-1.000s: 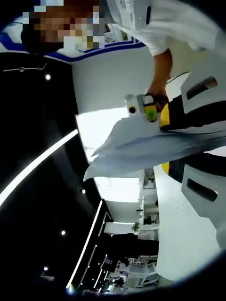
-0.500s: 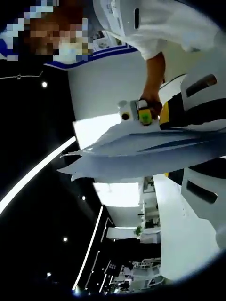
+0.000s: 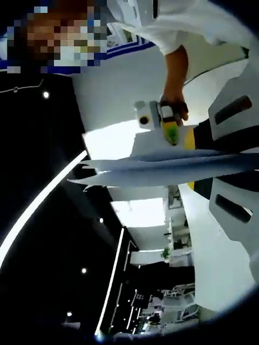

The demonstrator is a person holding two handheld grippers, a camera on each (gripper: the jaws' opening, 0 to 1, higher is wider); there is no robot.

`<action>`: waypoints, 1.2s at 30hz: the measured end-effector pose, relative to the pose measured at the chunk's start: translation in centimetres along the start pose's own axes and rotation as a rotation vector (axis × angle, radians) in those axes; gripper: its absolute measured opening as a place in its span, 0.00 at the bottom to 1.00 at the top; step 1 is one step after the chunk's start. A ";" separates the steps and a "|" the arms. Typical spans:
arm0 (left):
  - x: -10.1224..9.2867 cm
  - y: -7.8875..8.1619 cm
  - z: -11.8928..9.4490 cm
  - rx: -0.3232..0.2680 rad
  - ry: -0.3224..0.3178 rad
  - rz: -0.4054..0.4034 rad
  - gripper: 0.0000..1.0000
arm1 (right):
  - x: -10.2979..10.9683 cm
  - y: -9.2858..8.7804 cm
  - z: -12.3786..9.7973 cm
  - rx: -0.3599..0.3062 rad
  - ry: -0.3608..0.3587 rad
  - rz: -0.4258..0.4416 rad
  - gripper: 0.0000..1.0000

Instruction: Organize the stack of printing papers by aligning and flattening the scattered papers on the table

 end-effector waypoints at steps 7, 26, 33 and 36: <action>2.7 -2.2 1.7 0.089 0.077 -0.028 0.20 | -2.5 -0.6 0.3 -0.002 -0.114 0.082 0.16; 4.3 -6.6 -0.3 0.069 0.162 -0.218 0.23 | -4.6 -4.0 -0.6 -0.030 -0.190 0.219 0.19; 4.0 -4.5 1.0 0.010 0.140 -0.166 0.06 | -4.1 -2.7 -0.1 -0.006 -0.155 0.135 0.00; 4.3 -5.4 0.7 -0.004 0.152 -0.195 0.18 | -4.2 -2.9 -0.5 -0.064 -0.169 0.199 0.17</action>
Point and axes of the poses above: the point that each gripper's makers call its tool centre point, and the gripper's own axes: z roughly forward along the fingers, x roughly to its left, y roughly out of its top, the point moved 5 cm from there along -z, roughly backward along the fingers, and after that the axes turned 3 degrees about -y, right-handed, at the moved point
